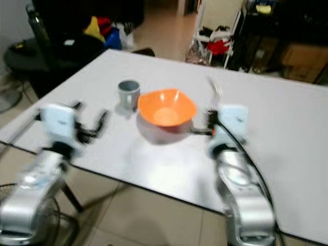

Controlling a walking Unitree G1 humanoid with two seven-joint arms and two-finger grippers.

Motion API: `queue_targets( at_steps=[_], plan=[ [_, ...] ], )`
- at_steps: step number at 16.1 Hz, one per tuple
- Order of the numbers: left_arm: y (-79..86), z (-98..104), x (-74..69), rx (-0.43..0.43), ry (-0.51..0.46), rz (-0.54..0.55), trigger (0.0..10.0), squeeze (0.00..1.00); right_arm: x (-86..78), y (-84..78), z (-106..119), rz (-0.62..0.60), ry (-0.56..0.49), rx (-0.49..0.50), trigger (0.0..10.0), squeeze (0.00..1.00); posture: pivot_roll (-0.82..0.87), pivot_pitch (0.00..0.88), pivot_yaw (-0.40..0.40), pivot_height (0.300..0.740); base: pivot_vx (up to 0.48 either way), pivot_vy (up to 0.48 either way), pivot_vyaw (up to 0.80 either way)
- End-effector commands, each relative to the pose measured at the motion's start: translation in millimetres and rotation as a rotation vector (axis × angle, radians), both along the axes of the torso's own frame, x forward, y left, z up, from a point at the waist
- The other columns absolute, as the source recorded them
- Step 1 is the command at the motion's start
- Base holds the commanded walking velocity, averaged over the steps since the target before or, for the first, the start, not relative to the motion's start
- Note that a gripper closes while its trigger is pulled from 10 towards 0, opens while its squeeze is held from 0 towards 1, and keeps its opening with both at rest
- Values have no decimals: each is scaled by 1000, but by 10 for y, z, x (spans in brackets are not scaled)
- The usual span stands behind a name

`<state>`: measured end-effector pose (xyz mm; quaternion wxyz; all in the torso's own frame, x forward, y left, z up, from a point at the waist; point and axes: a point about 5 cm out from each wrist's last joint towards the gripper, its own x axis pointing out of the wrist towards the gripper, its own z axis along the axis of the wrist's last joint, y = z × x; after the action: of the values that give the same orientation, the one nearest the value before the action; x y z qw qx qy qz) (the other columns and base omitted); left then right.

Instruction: Setting the table

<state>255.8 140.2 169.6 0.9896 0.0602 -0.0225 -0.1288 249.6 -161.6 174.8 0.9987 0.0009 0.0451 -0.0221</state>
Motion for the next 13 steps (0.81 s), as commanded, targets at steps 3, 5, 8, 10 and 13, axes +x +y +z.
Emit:
queue_targets(
  at_steps=[3,5,8,10,13],
  plan=[
    [96,47,9,20,-19,22,10000,0,2,85,52,24,-32,18,10000,0,83,0,19,740,306,0,0],
    [91,52,20,21,-21,16,10000,0,-3,83,50,20,-33,20,10000,0,80,0,22,740,304,0,0],
    [80,58,39,23,-25,8,10000,0,-10,79,48,14,-35,22,10000,0,74,0,32,740,304,0,0],
    [82,58,41,22,-26,6,10000,0,-15,78,47,11,-37,22,10000,0,74,0,32,740,304,0,0],
    [70,58,48,20,-28,7,10000,0,-15,67,49,10,-38,20,10000,0,73,0,31,740,304,0,0]
  ],
)
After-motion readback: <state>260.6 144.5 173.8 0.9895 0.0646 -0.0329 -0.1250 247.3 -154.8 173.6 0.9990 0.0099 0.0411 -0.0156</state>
